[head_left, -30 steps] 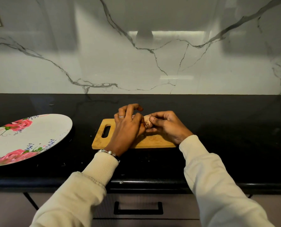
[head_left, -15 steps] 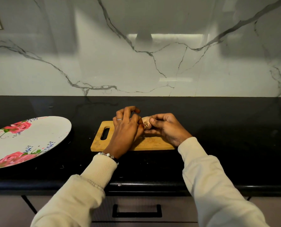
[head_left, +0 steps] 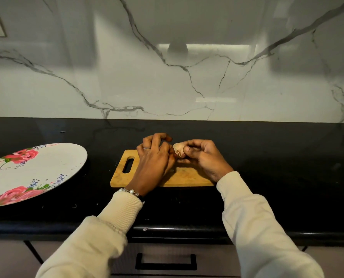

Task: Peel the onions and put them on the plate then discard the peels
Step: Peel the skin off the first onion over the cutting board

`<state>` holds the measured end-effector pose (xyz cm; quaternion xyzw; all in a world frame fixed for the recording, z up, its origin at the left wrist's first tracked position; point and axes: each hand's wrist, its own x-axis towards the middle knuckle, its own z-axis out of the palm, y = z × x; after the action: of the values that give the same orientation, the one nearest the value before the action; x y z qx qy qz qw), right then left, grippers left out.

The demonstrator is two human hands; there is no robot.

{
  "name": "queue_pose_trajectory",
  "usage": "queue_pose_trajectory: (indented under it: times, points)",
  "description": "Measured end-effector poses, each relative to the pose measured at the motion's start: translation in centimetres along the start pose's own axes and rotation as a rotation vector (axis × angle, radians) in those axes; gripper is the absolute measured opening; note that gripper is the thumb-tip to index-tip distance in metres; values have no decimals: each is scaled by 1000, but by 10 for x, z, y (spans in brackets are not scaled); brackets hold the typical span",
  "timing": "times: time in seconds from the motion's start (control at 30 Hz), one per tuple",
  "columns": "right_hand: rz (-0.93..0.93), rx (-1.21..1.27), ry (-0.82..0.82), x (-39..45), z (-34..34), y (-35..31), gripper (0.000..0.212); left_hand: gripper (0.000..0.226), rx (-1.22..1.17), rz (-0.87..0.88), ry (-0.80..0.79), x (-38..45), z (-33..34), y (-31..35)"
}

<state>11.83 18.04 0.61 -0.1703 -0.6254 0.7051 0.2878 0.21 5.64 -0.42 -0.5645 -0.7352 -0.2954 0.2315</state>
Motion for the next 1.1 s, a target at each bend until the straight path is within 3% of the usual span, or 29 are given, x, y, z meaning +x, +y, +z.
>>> queue_pose_trajectory:
  times: [0.17,0.5,0.8,1.1]
  points:
    - [7,-19,-17,-1,1,-3,15,46,41,-21,5,-1,1,-2]
    - [-1,-10,-36,-3,3,-3,18,52,105,-73,-3,0,3,-3]
    - [-59,24,-67,-5,7,-3,22,19,-43,-231,8,-1,4,3]
    - [-5,95,-26,-5,6,-5,24,42,-206,-145,4,0,3,0]
